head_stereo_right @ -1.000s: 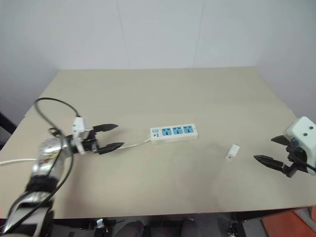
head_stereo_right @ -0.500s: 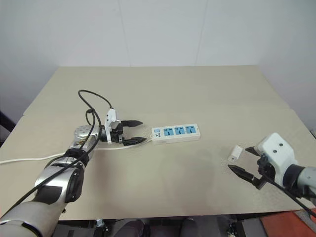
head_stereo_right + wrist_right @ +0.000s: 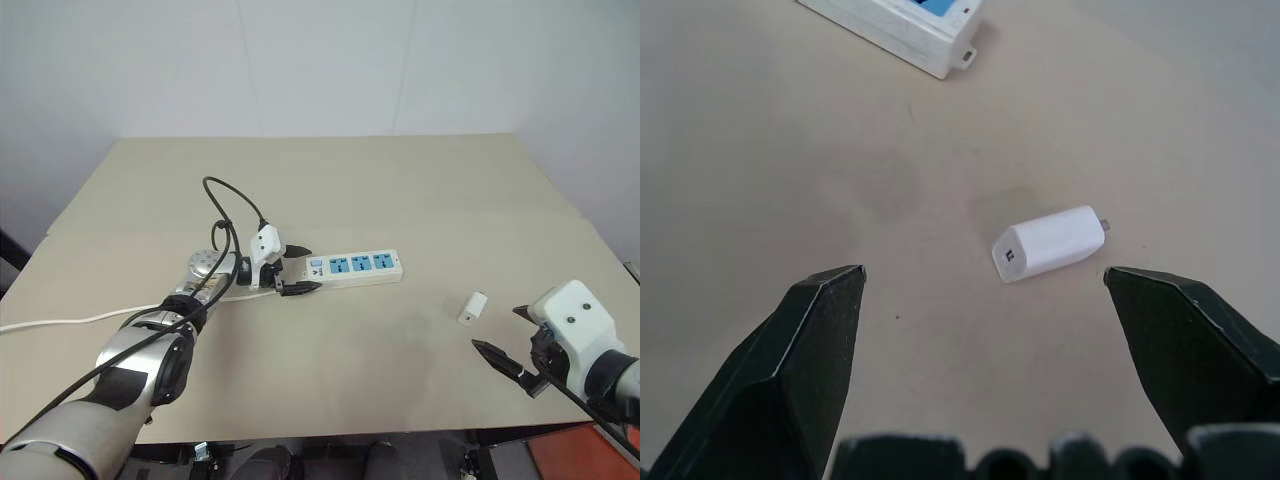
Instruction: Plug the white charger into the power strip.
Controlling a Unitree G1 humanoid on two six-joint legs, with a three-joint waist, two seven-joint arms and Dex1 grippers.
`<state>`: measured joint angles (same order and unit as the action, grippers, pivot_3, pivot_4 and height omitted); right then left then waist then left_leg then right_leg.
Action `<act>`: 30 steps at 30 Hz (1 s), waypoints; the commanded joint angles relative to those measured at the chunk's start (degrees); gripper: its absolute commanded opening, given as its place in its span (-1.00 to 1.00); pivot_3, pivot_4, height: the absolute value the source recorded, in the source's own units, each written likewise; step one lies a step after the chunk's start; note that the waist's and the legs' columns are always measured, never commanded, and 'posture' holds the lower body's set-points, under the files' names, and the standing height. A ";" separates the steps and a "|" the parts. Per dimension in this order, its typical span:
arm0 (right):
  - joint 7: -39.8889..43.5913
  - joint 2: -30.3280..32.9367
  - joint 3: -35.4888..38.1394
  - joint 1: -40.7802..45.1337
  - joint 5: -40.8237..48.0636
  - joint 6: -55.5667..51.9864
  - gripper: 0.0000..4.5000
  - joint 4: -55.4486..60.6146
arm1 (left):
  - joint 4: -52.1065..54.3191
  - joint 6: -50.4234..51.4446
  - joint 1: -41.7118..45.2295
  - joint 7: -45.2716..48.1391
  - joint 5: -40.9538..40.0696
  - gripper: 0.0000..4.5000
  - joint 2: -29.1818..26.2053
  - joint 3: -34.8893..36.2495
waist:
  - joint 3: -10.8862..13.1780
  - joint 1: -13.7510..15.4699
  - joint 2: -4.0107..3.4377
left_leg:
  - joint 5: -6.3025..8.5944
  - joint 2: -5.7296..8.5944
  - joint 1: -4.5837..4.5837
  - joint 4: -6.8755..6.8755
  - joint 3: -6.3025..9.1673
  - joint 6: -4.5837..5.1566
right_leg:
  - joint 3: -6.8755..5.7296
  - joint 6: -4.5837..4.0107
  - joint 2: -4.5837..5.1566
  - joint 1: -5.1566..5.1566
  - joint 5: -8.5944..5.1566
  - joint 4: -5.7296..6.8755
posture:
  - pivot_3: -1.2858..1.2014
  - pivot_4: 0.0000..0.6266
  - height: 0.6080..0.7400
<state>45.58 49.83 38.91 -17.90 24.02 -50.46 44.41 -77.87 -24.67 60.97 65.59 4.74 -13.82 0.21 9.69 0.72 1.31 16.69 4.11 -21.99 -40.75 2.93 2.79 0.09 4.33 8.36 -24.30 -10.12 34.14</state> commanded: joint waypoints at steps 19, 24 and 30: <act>-6.39 -0.53 -7.62 2.53 -3.66 2.97 1.00 -1.07 | 4.08 -3.53 -1.98 11.34 -0.71 0.45 -3.47 1.01 | -0.01 -0.19 -0.01 | 0.00 0.01 0.01 -0.01 -0.01 0.00 | 0.01 -0.01 -0.01 -0.03 0.01 0.02 | 0.03 -0.52 1.00; -6.89 -0.98 -10.72 2.52 -4.27 4.40 1.00 -2.34 | 10.84 -0.69 -5.56 16.40 -5.08 0.45 -5.29 2.56 | -0.01 -0.12 -0.02 | 0.00 -0.02 0.01 -0.01 -0.01 -0.01 | 0.03 -0.02 0.00 -0.03 0.01 0.04 | 0.03 -0.52 1.00; -7.48 -0.20 -16.22 6.42 -5.84 6.55 1.00 -6.46 | 27.17 6.09 -16.03 14.32 -6.81 0.60 -6.81 0.13 | -0.03 -0.35 -0.05 | 0.00 -0.05 0.04 -0.01 -0.01 -0.01 | 0.08 -0.02 -0.01 -0.05 0.01 0.07 | 0.03 -0.52 1.00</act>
<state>38.50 49.02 22.81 -12.51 18.93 -45.88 37.91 -55.23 -20.14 45.11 80.78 -0.82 -20.18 0.90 9.66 0.36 1.27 16.68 4.05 -21.93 -40.77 2.92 2.78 0.17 4.31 8.35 -24.34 -10.11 34.22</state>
